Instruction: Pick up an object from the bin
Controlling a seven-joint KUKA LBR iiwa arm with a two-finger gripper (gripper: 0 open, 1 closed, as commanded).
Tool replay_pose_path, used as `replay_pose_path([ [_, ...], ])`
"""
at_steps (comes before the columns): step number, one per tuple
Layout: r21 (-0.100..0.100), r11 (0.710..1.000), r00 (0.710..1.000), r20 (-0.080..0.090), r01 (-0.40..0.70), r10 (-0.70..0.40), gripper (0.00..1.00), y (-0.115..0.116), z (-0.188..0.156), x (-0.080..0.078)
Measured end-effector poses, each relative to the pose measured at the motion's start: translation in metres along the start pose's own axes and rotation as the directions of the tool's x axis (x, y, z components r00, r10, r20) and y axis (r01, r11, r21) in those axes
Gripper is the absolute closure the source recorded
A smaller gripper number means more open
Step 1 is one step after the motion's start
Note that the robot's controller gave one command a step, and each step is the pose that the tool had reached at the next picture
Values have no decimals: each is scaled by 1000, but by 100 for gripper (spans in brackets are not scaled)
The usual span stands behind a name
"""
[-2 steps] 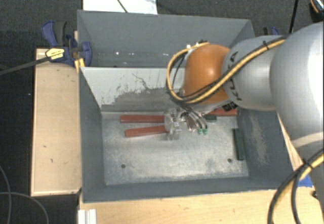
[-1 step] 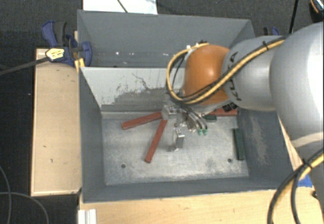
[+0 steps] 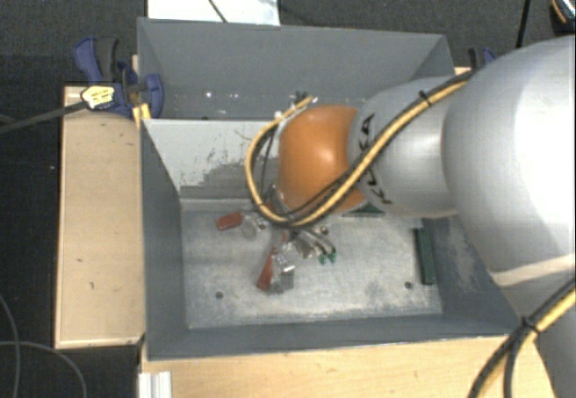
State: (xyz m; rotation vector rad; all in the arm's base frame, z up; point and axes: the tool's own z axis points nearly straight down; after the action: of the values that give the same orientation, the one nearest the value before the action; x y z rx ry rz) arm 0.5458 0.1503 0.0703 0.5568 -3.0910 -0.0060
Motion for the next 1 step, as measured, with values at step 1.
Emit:
replay_pose_path([
  [1,3,1000,1000,1,-6,6,100,-4,0,0],
])
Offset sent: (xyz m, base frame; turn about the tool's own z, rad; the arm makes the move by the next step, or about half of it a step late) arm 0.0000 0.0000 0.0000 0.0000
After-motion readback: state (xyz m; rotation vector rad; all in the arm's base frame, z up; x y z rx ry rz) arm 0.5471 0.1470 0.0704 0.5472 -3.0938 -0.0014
